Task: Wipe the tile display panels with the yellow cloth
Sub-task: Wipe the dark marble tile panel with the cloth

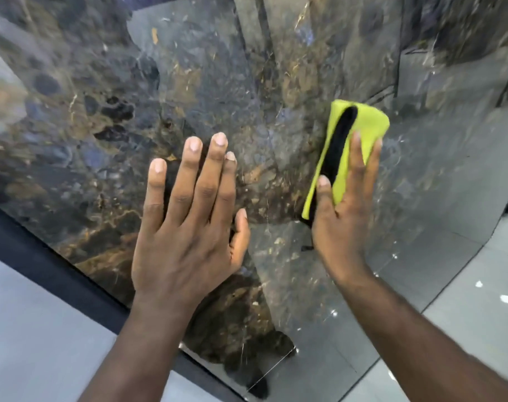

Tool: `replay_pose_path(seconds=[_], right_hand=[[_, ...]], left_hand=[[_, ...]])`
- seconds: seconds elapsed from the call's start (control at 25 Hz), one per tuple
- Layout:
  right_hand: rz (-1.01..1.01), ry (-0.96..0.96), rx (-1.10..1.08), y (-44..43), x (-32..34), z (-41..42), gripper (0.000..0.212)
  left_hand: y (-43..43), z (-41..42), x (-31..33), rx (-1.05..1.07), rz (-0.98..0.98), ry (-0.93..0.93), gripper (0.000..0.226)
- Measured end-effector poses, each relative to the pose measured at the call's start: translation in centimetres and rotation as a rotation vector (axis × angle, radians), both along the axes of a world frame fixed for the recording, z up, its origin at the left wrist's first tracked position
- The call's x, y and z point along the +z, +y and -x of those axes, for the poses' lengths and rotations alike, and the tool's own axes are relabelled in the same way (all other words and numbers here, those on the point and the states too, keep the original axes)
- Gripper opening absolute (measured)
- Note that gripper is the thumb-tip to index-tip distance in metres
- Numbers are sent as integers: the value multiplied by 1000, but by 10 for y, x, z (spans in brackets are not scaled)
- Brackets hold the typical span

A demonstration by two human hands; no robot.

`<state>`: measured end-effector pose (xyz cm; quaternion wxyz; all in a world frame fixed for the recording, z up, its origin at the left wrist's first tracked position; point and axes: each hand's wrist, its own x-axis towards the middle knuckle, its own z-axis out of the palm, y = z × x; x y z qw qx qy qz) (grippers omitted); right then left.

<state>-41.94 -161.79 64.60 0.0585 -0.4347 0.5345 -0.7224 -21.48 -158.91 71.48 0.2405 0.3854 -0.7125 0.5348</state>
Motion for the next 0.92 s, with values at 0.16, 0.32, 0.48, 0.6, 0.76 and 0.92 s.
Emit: replay_pose_path(seconds=[0.16,0.32,0.48,0.6,0.76,0.92], right_hand=[[-94,62,162,37,-26,-56,74],[-11,253,129,4,27,-24,67],[-85,17,86,-6,-4,0,67],[-154,-5,207,28,-32,-49,71],[-40,265,186,5,8,-14,65],[-35,81,102,-30,-5,58,63]], left_hand=[[-1,1,-1,-4,2,-3,72],[0,0,-2,-19,-34,12,73],[-2,0,-6,-10,-38,28,74],[-1,2,-5,-16,-50,38,74],[0,9,1,4,-43,111,72],[-10,60,11,-8,-27,176,68]])
